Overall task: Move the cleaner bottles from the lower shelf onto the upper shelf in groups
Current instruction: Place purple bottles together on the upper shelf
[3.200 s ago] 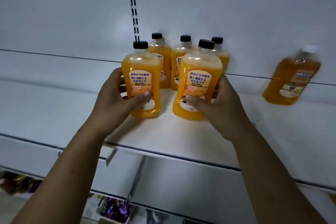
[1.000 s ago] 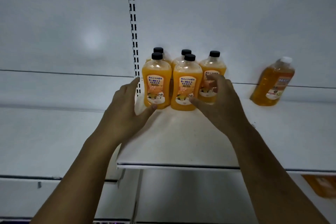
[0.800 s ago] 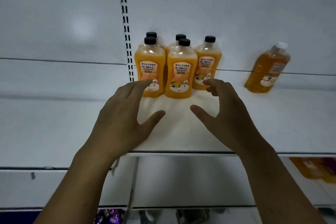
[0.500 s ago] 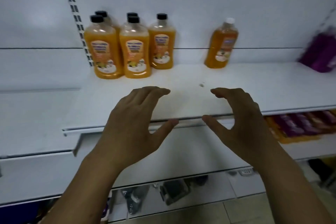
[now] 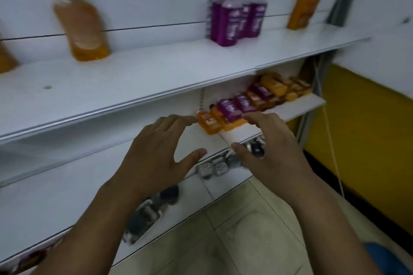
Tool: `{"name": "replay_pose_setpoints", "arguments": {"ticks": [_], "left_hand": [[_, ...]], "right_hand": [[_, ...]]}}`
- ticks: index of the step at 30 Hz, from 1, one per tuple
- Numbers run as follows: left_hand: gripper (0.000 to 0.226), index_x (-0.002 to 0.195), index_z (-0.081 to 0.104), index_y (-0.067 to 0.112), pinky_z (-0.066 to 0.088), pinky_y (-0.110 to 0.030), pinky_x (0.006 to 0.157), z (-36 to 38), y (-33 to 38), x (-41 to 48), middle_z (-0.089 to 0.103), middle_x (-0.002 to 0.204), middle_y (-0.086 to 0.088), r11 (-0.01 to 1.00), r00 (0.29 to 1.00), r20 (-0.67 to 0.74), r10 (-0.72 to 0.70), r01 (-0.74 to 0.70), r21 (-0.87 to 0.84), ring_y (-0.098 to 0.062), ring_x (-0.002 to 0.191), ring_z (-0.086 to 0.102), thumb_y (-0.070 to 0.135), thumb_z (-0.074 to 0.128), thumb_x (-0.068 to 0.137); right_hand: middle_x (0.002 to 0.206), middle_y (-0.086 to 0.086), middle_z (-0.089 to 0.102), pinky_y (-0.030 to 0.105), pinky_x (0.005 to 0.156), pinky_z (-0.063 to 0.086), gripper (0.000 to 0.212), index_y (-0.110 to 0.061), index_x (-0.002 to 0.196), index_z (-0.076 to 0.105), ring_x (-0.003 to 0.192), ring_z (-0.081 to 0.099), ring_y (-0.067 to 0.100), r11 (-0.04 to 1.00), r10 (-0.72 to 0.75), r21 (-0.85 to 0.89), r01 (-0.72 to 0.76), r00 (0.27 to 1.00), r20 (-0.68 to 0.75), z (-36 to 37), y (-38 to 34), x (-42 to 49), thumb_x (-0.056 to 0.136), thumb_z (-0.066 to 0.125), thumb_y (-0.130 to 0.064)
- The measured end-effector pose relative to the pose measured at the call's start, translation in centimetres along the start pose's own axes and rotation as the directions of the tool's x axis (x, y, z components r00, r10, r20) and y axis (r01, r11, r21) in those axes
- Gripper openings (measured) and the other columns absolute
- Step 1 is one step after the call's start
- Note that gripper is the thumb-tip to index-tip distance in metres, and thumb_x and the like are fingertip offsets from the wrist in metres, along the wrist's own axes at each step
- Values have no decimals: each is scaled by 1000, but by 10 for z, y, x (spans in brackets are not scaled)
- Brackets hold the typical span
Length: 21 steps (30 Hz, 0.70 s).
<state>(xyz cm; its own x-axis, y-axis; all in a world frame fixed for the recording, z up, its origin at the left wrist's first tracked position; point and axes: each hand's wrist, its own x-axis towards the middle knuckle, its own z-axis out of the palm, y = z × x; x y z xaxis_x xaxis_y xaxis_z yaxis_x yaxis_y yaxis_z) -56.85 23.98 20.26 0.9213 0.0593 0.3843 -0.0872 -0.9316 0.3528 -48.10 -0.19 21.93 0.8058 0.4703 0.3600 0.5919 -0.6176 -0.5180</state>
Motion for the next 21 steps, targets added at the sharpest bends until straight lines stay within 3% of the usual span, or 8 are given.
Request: {"name": "replay_pose_setpoints", "arguments": {"ticks": [6, 11, 16, 21], "left_hand": [[56, 141, 50, 33, 43, -28, 93, 80, 44, 76, 59, 137, 10, 991, 988, 79, 130, -127, -41, -11, 120, 55, 65, 59, 96], [58, 143, 49, 35, 50, -32, 94, 150, 45, 150, 59, 136, 13, 984, 975, 149, 164, -151, -96, -10, 121, 56, 65, 61, 95], [60, 141, 53, 32, 43, -24, 87, 203, 25, 226, 62, 133, 11, 993, 966, 240, 94, -73, -95, -10, 115, 57, 65, 61, 92], [56, 138, 48, 39, 44, -28, 84, 242, 3, 273, 61, 131, 12, 998, 951, 310, 17, 3, -65, -14, 114, 58, 70, 59, 92]], "right_hand": [[129, -11, 51, 45, 99, 54, 59, -38, 140, 48, 121, 53, 12, 993, 116, 37, -115, 993, -35, -28, 91, 13, 87, 62, -59], [129, -15, 50, 48, 100, 53, 59, -45, 140, 45, 121, 53, 13, 983, 181, 21, -181, 983, -27, -28, 162, 53, 86, 61, -60], [133, -13, 52, 49, 102, 52, 56, -48, 140, 42, 124, 54, 13, 976, 219, 2, -220, 975, 47, -20, 216, 114, 90, 65, -57], [127, -14, 53, 33, 94, 52, 53, -41, 140, 48, 118, 53, 6, 975, 214, 32, -218, 972, 101, -4, 264, 171, 92, 68, -54]]}}
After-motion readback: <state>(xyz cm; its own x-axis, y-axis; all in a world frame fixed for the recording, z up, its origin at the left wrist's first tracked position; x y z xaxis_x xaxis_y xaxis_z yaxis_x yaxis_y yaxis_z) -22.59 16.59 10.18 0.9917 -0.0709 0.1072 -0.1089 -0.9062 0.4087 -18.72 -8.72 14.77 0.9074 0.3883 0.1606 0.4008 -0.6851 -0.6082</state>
